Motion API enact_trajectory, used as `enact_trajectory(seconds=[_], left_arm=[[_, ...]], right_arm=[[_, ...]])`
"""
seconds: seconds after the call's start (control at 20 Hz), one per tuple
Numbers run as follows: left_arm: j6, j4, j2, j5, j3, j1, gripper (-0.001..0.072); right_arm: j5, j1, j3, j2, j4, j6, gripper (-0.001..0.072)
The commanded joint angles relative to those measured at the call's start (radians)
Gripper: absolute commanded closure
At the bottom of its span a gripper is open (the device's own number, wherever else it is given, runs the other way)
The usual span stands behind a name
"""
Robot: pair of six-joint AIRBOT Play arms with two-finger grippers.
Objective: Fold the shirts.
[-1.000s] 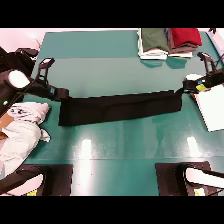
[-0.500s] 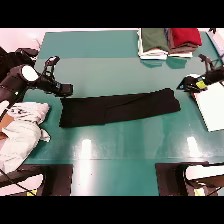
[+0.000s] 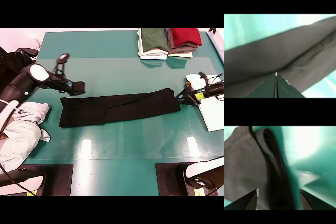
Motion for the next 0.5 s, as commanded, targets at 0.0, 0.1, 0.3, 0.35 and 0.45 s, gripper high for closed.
enact_trajectory(seconds=[0.0, 0.1, 0.3, 0.35, 0.45], left_arm=[[-0.056, -0.016, -0.059, 0.076, 0.002, -0.117, 0.0679], [-0.066, -0.026, -0.105, 0.145, 0.003, -0.175, 0.0679], [-0.063, -0.068, -0.242, 0.182, 0.095, -0.264, 0.068], [-0.063, -0.068, -0.278, 0.183, 0.132, -0.283, 0.068], [-0.062, -0.068, -0.352, 0.184, 0.211, -0.318, 0.0679]], right_arm=[[0.002, 0.062, -0.006, -0.073, 0.04, -0.022, 0.0182], [0.011, 0.083, -0.005, -0.073, 0.04, -0.023, 0.0458], [0.014, 0.084, 0.015, 0.061, 0.043, -0.056, 0.0694], [0.022, 0.09, 0.039, 0.107, 0.043, -0.054, 0.0695], [0.05, 0.121, 0.105, 0.188, 0.043, -0.034, 0.0695]])
